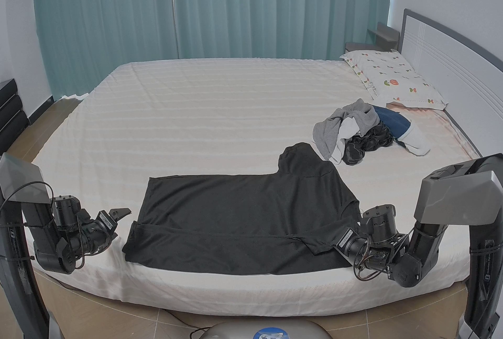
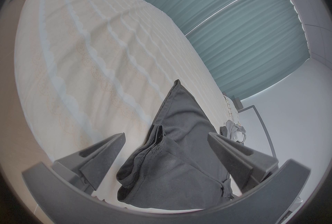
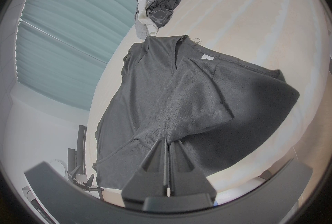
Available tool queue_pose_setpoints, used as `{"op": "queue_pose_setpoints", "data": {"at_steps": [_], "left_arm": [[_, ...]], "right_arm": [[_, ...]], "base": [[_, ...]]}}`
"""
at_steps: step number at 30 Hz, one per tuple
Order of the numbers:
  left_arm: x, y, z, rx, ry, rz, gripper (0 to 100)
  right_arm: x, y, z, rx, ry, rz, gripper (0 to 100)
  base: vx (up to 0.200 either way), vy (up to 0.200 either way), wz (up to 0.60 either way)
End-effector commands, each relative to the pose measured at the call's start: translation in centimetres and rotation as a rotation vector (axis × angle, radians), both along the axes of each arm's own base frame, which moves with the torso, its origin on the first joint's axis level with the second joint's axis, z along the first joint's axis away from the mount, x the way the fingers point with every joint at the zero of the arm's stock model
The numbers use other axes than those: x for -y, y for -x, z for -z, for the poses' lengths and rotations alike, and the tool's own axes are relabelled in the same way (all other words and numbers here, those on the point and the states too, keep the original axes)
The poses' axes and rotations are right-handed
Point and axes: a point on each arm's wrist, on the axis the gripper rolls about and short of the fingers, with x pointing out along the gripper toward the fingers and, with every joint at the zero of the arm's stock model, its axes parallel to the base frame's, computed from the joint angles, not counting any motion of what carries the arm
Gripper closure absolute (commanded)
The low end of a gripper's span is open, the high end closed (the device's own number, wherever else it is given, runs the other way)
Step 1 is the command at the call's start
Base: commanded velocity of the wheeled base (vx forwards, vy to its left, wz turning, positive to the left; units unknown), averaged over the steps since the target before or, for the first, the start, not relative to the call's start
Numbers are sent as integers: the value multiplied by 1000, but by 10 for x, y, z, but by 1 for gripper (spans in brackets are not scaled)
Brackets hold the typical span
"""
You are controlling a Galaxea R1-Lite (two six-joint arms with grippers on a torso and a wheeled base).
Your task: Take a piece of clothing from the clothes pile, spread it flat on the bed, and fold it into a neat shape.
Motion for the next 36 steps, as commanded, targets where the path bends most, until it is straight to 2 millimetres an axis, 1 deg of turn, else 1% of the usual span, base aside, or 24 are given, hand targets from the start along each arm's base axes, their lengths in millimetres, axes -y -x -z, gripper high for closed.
{"op": "queue_pose_setpoints", "data": {"at_steps": [1, 5, 9, 10, 13, 14, 15, 20, 21, 23, 27, 29, 31, 32, 36], "left_arm": [[0, 0, 0, -1, 1, 0, 0], [0, 0, 0, 1, 0, 0, 0], [0, 0, 0, 1, 0, 0, 0], [0, 0, 0, -1, 1, 0, 0], [0, 0, 0, 1, 0, 0, 0], [0, 0, 0, -1, 1, 0, 0], [0, 0, 0, 1, 0, 0, 0], [0, 0, 0, 1, 0, 0, 0], [0, 0, 0, 1, 0, 0, 0], [0, 0, 0, 1, 0, 0, 0], [0, 0, 0, 1, 0, 0, 0], [0, 0, 0, 1, 0, 0, 0], [0, 0, 0, 1, 0, 0, 0], [0, 0, 0, 1, 0, 0, 0], [0, 0, 0, 1, 0, 0, 0]], "right_arm": [[1, 8, -11, 12, -4, -11, 100], [0, 18, -14, -2, 5, -26, 100], [1, 20, -13, -8, 8, -27, 100], [1, 21, -9, -18, 22, -35, 100], [1, 22, -9, -21, 25, -36, 100], [3, 27, -9, -30, 38, -44, 100], [3, 27, -9, -31, 39, -45, 100], [5, 30, 2, -56, 93, -75, 100], [6, 32, 6, -67, 114, -89, 0], [6, 32, 7, -60, 121, -101, 0], [6, 32, 3, -35, 114, -99, 0], [10, 31, -7, 7, 99, -83, 0], [11, 30, -9, 13, 98, -80, 0], [20, 23, -15, 38, 92, -43, 0], [34, 13, -13, 41, 95, 6, 0]], "base": [[0, 0, 0], [0, 0, 0], [0, 0, 0], [0, 0, 0], [0, 0, 0], [0, 0, 0], [0, 0, 0], [0, 0, 0], [0, 0, 0], [0, 0, 0], [0, 0, 0], [0, 0, 0], [0, 0, 0], [0, 0, 0], [0, 0, 0]]}}
